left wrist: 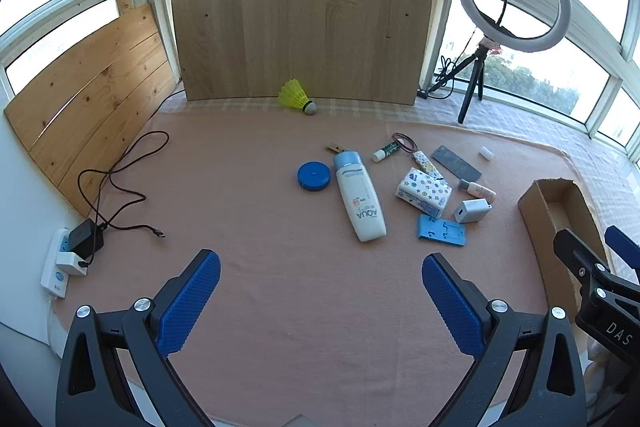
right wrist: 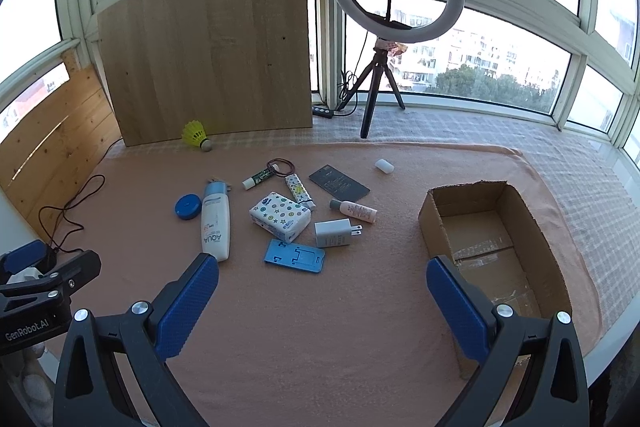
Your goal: Organize objects
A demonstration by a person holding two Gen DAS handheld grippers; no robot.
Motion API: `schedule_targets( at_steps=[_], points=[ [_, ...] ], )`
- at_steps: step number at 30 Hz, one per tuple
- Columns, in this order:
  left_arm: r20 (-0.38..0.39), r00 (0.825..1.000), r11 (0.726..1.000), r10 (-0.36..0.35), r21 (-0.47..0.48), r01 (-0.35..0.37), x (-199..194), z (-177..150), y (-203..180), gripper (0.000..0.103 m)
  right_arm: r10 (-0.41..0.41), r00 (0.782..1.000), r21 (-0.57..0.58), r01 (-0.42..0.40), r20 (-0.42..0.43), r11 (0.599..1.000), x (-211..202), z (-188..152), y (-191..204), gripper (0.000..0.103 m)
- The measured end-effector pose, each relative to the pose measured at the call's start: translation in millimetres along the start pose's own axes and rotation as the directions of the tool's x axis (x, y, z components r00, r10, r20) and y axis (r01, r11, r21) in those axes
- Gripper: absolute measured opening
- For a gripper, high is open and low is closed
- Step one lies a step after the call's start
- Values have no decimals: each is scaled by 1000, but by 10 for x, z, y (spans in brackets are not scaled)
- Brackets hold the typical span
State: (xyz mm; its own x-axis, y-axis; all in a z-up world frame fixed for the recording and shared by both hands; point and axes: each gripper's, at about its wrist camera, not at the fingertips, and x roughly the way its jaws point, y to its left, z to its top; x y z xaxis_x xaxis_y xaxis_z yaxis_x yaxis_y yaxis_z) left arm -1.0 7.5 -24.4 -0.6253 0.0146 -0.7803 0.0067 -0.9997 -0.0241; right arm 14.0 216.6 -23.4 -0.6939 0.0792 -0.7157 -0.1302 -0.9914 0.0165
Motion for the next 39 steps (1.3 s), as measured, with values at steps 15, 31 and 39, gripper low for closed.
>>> schedule_targets(
  at_steps=[15,31,39],
  points=[
    [-12,1000,1000,-18,1,18,8,-13,2,103,2,1000,9,-2,-6,1000,-2,-16,-12,103],
    [-12,1000,1000,-25,4,25,-46,-79,10,103,4,1000,14,-4,-14,1000,-28,-51,-15,103],
    [-7,1000,1000,-22,2,22,-82,-99,40,103,10,1000,7,-9,-12,1000,-52,-64,10,103]
  ],
)
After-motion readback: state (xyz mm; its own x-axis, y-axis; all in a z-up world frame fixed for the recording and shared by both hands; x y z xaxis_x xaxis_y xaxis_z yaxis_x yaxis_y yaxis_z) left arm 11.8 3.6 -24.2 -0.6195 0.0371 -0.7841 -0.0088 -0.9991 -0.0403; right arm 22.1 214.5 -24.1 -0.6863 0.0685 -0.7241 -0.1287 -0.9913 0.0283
